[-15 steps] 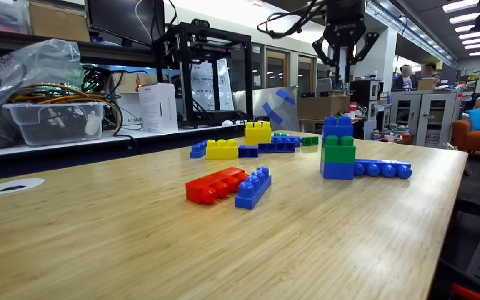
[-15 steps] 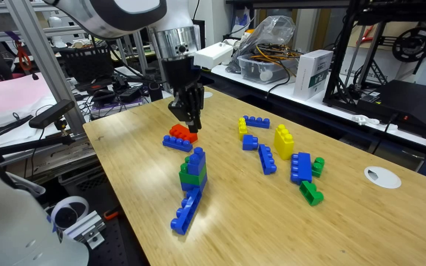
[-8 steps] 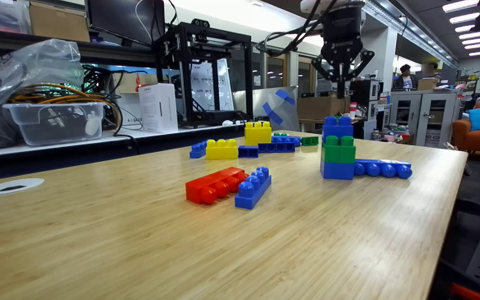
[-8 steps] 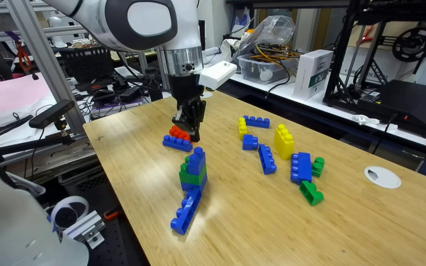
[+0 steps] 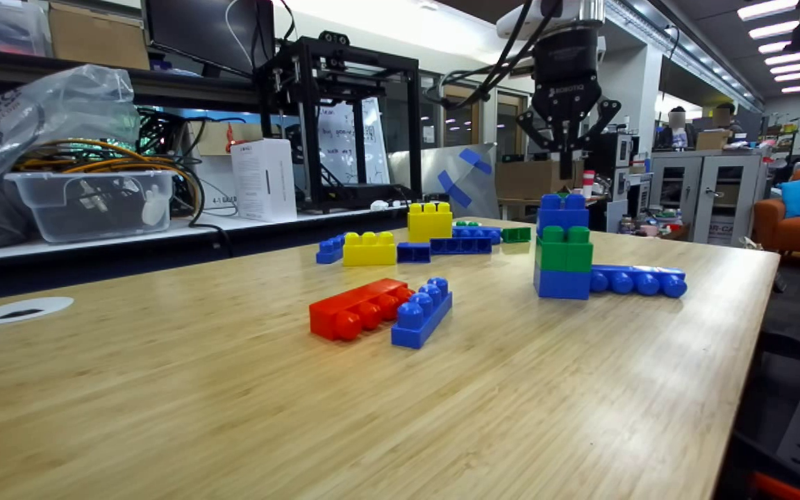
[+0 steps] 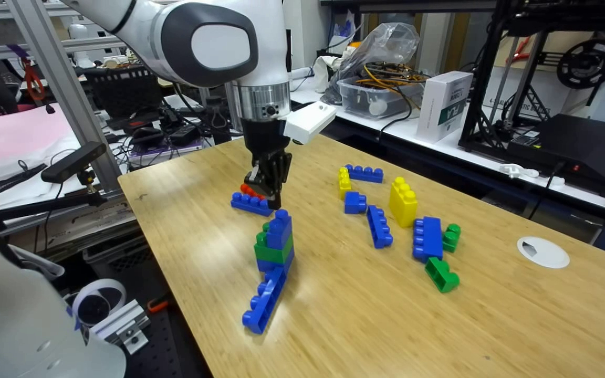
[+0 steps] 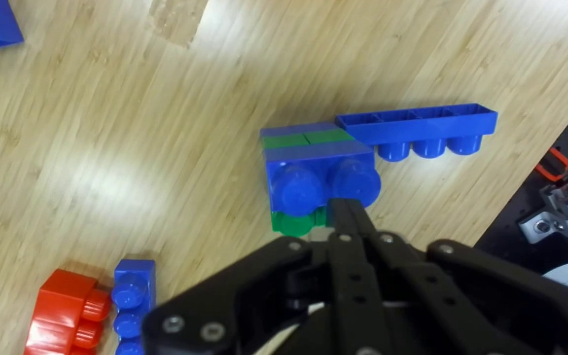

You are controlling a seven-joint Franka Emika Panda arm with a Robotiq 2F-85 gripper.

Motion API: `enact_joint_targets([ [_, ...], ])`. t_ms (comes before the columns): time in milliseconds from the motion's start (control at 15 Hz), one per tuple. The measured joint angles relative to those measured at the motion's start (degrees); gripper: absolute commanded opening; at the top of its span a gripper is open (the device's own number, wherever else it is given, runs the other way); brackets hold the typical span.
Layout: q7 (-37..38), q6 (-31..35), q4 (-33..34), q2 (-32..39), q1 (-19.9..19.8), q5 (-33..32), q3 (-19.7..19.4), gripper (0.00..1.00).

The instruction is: Move the blue and green object, then pick up the blue object and put it on the blue and green object

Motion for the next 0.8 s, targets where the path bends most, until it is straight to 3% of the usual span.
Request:
enact_joint_targets([
  [800, -4.1, 4.9, -2.3, 1.8, 0.0, 0.0, 0.0, 0.0],
])
